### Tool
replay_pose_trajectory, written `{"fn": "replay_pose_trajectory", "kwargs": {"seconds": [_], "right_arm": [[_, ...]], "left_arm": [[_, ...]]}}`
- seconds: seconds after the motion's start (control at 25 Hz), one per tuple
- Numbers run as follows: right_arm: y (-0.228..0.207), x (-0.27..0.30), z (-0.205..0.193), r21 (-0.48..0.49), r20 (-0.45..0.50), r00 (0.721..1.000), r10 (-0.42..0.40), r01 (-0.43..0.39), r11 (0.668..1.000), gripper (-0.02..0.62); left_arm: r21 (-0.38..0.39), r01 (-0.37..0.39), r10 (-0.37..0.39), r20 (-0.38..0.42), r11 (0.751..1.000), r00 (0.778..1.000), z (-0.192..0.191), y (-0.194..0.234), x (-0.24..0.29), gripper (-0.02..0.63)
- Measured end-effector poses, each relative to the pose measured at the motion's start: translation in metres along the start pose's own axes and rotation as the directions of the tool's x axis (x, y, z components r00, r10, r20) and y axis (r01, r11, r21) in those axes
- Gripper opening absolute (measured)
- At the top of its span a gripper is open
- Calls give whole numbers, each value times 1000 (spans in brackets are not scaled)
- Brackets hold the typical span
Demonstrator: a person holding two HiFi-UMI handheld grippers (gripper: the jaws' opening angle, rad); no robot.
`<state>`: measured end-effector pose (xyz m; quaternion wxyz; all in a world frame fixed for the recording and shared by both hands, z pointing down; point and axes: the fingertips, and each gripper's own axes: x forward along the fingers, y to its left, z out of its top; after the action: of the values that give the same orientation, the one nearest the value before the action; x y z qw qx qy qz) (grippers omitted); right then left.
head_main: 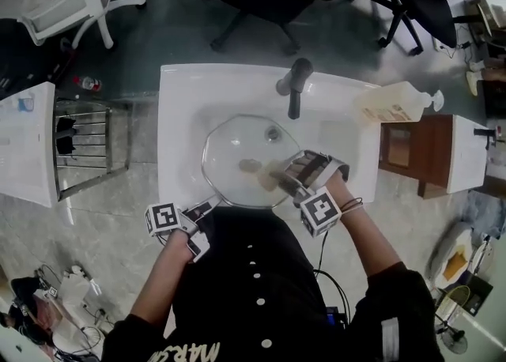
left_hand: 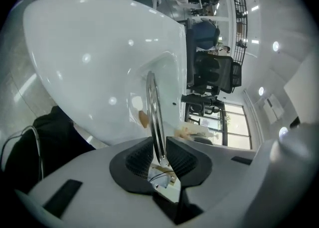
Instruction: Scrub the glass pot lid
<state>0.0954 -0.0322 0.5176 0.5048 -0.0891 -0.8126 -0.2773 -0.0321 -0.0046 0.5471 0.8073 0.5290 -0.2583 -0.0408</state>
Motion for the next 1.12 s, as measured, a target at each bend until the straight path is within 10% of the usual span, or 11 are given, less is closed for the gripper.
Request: {"fn": "replay_pose_trajectory", "kwargs": {"seconds": [0.12,0.32,0.4,0.52,0.72,1.0,1.12], "right_arm": [[-32,-21,-1,310,3,979,-204,193,931,140],[-70,-54,5,624,-37,882,-469,387,679,140],[-83,-75,2,674,-98,814,-572,477,564,140],[-100,-116,-6,749,-172,692,-701,554,364,140],[-120,-175,-5,817,-159,526,-835,546,188,140],[-135,-235,-7,857,-212,344,-915,515,-5,140],[-139,-261,-7,847,-239,268,-933,527,-65,140]], "left_arm": [[140,-64,67,-14,988,998,8,-2,-17,77],[402,-177,129,145,898,981,37,-20,-43,27],[562,-227,146,186,796,972,42,-39,-44,26],[770,-296,152,255,566,955,45,-78,-45,25],[900,-355,-3,368,252,930,50,-160,-53,26],[918,-397,-148,396,23,906,43,-234,-62,26],[912,-411,-204,402,0,893,41,-255,-65,26]]}}
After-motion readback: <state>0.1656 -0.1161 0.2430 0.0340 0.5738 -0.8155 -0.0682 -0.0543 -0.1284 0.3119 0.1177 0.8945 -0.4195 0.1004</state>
